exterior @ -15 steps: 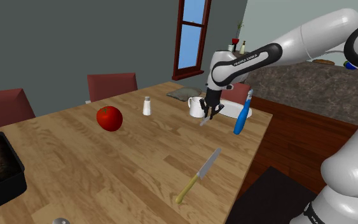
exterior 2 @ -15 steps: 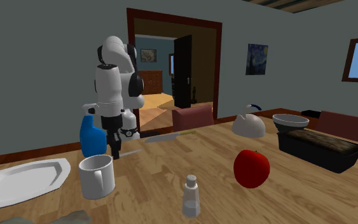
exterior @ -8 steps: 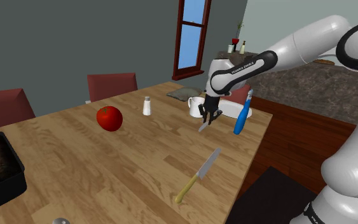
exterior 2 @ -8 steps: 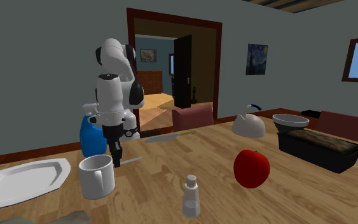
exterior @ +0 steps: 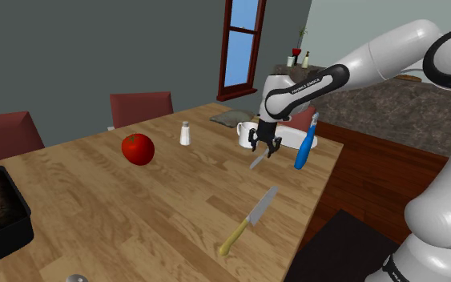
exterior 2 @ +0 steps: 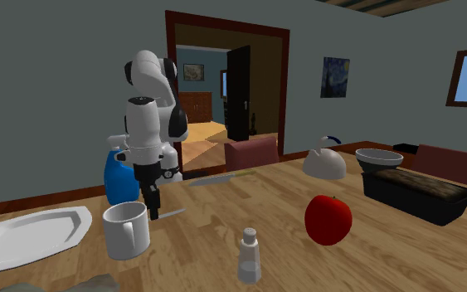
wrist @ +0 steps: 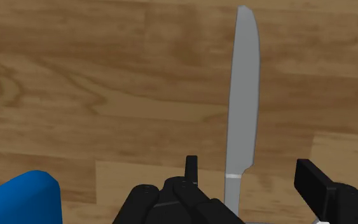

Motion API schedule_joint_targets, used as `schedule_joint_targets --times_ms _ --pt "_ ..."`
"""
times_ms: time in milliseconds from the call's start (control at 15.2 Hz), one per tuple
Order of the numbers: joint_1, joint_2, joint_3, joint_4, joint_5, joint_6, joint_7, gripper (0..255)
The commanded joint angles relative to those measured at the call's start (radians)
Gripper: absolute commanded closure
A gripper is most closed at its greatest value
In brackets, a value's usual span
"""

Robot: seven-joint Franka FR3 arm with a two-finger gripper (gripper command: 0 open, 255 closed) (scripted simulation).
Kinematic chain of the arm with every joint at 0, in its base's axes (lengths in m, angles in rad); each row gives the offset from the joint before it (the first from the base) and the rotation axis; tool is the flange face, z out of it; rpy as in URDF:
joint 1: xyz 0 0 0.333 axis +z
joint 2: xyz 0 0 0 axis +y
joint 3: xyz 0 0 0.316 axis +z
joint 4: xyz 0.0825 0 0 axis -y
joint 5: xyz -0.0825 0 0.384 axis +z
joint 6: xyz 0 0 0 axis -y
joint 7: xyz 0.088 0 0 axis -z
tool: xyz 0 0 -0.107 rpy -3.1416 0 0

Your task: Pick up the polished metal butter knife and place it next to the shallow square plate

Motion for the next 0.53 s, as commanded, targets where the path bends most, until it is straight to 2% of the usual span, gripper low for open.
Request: schedule_joint_targets --times_ms 0,198,462 --pt "0.0 0.0 0.0 0.0 0.0 0.0 0.0 0" --pt "0.0 0.0 0.0 0.0 0.0 0.0 0.0 0" --pt "-0.012 -0.07 0.012 0.052 0.047 -0.112 -0.032 0"
